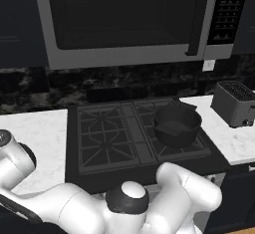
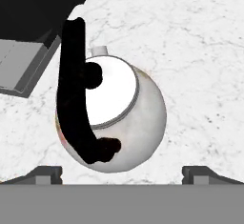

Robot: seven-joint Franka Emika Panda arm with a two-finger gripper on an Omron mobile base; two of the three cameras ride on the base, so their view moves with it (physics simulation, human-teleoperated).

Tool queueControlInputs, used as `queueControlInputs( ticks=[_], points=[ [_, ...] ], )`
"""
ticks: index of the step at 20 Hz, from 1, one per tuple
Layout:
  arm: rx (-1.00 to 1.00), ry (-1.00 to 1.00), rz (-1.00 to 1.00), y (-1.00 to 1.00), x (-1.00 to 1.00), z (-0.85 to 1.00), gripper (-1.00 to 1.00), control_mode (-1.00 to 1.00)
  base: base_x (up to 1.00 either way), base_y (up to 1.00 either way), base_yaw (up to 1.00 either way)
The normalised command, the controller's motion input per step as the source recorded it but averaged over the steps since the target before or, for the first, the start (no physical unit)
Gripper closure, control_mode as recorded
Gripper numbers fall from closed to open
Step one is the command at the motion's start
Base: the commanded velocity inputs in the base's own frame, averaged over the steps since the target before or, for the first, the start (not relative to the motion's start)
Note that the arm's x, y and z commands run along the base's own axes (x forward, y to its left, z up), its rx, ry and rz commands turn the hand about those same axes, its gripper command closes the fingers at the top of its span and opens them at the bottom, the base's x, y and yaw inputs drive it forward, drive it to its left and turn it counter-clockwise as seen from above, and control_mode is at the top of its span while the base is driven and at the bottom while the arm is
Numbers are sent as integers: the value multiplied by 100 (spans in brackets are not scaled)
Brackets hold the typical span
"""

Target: Pick the kettle from the counter and place it on a stove burner. Then turn the burner on.

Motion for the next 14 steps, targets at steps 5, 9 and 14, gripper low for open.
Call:
queueControlInputs(
  ticks=[5,9,14],
  points=[
    [0,0,-5,30,28,-4,-100,-100,0,0,0],
    [0,0,-7,34,25,-9,-100,-100,0,0,0],
    [0,0,-10,14,11,-7,100,-100,0,0,0]
  ],
)
